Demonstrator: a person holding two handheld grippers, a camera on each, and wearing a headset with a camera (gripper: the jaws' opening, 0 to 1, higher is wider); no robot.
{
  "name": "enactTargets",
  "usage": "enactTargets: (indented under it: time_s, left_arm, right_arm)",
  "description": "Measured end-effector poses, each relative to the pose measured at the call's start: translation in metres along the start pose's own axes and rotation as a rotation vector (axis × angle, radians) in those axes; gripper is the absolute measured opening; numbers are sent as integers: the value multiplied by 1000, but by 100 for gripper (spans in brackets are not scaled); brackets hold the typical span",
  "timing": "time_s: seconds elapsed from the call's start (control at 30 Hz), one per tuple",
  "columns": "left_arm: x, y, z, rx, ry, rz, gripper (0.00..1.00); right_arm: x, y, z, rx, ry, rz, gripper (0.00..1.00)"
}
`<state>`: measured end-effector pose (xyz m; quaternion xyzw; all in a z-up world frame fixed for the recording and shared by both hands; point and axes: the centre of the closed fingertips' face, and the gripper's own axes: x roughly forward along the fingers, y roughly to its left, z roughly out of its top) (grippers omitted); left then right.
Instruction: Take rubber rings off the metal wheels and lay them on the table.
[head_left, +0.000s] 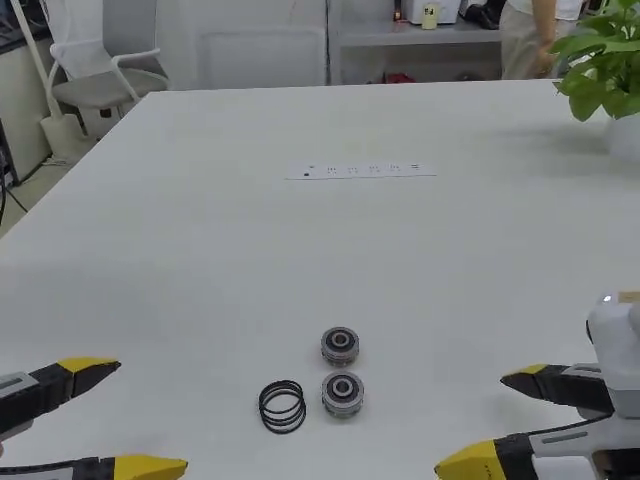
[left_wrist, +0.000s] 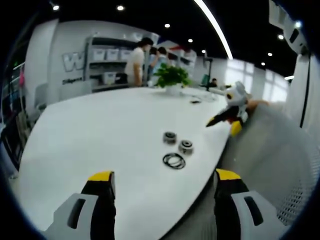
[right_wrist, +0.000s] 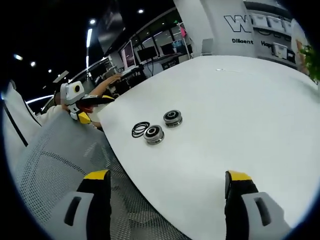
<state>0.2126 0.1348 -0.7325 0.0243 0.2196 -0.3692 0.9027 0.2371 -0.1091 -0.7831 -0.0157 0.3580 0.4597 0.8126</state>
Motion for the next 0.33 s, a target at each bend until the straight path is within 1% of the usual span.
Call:
enactTargets:
  time_s: [0.13,0.33]
  left_arm:
    - [0,1,-1,-2,3,0,83]
    - [0,6,-5,-18,-3,0,86]
  right_arm:
    - [1,1,-3,-5,19,4,91]
    - [0,1,-2,3,11,3,90]
